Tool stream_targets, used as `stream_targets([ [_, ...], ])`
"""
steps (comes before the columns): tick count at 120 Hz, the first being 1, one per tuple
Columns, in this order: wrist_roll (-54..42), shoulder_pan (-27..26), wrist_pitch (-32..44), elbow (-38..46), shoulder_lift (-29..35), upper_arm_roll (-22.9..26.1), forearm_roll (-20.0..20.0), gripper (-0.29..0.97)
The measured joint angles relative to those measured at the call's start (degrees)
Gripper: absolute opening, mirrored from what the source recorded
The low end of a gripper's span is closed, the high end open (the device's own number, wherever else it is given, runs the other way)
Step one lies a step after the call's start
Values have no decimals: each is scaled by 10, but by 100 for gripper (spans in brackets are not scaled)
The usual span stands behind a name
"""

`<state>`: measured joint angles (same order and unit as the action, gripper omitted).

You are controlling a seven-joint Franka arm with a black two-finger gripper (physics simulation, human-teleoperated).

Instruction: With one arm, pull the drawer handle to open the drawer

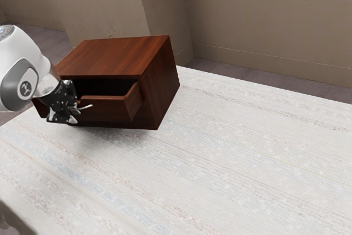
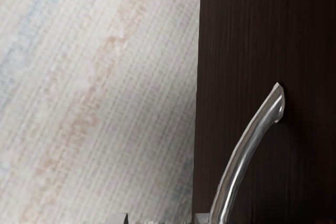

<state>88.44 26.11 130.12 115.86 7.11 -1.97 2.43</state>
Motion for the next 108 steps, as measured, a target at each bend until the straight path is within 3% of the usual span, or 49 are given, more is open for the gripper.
stream_targets([
  [108, -1, -4, 16, 72, 64, -1, -5, 16],
])
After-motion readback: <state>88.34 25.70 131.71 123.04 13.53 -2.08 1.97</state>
